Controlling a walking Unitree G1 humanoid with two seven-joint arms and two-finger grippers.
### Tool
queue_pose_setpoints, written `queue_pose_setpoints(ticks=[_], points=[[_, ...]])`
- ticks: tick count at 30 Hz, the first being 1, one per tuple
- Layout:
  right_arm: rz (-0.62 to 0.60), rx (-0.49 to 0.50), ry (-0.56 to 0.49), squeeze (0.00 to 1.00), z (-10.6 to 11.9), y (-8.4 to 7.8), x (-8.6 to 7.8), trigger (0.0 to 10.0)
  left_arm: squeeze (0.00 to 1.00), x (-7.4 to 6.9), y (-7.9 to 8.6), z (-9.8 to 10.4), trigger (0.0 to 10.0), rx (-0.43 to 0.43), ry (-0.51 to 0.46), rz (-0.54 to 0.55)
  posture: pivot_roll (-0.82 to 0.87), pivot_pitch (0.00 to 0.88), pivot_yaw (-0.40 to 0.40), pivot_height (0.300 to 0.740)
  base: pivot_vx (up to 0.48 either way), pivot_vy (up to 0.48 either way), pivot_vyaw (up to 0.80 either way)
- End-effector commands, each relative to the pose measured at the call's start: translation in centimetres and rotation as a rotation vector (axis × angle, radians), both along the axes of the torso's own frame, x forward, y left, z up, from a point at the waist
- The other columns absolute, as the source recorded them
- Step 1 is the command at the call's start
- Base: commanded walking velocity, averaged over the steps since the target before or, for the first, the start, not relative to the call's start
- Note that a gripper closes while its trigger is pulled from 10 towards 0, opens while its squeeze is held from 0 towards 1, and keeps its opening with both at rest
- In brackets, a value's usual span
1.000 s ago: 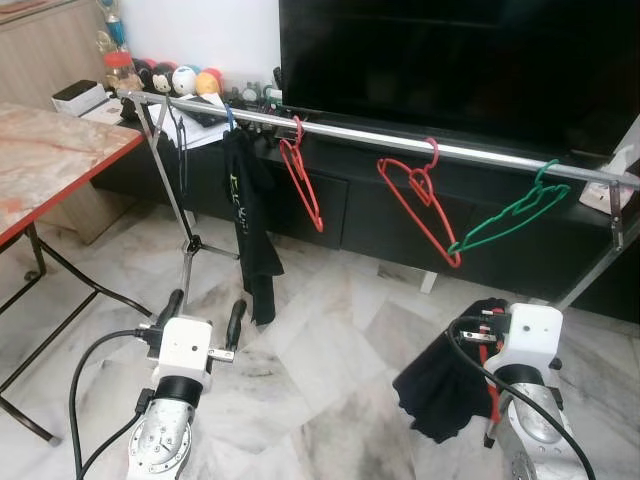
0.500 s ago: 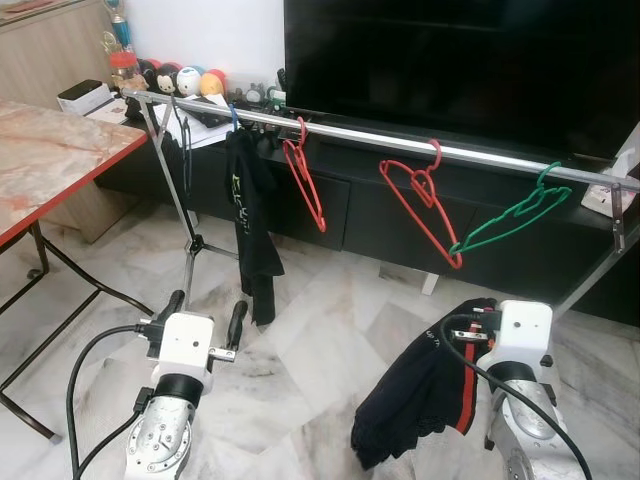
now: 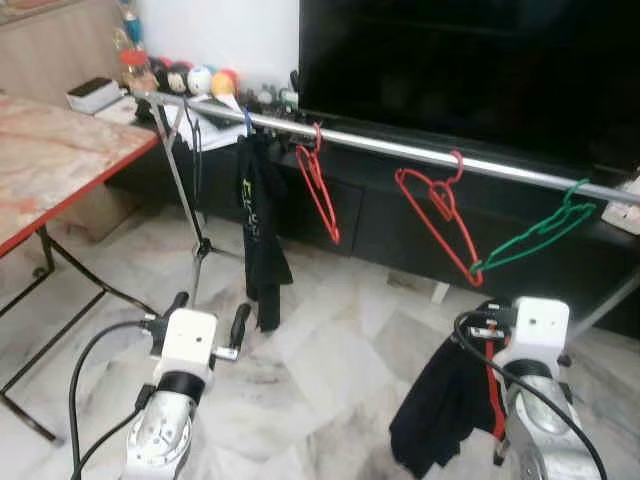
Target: Hang hanger
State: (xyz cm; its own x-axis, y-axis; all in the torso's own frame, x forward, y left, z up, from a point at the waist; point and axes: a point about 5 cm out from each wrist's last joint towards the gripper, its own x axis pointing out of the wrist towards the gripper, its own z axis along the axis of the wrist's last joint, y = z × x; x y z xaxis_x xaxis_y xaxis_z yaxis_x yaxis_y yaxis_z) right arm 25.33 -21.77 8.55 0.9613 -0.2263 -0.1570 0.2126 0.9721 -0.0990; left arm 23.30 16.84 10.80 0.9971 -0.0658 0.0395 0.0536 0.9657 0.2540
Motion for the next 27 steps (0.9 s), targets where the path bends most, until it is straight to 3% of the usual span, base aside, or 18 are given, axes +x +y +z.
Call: queue_pose_setpoints(ticks=[1, 20, 25, 27], points=[[-0.021, -0.012, 0.000, 0.00, 0.1, -0.6, 0.0, 10.0, 0.00, 0.2, -0.6, 0.6, 10.0, -0.009, -0.016, -0.026, -0.05, 0.000, -0.035, 0.740, 0.255, 0.000, 0.00], [-0.008, 0.003, 0.003, 0.00, -0.2, -0.3, 0.4, 10.0, 0.00, 0.2, -0.7, 0.5, 10.0, -0.005, 0.001, -0.036, -0.04, 0.000, -0.040, 0.740, 0.256, 0.000, 0.00], [-0.020, -0.015, 0.040, 0.00, -0.8, -0.7, 0.3, 10.0, 0.00, 0.3, -0.8, 0.4, 10.0, -0.013, 0.004, -0.044, -0.04, 0.000, -0.041, 0.740, 0.000, 0.000, 0.00], [-0.049, -0.040, 0.110, 0.00, -1.6, -1.3, 0.2, 10.0, 0.00, 0.4, -0.9, 0.4, 10.0, -0.018, 0.006, -0.050, -0.04, 0.000, -0.039, 0.740, 0.000, 0.000, 0.00]])
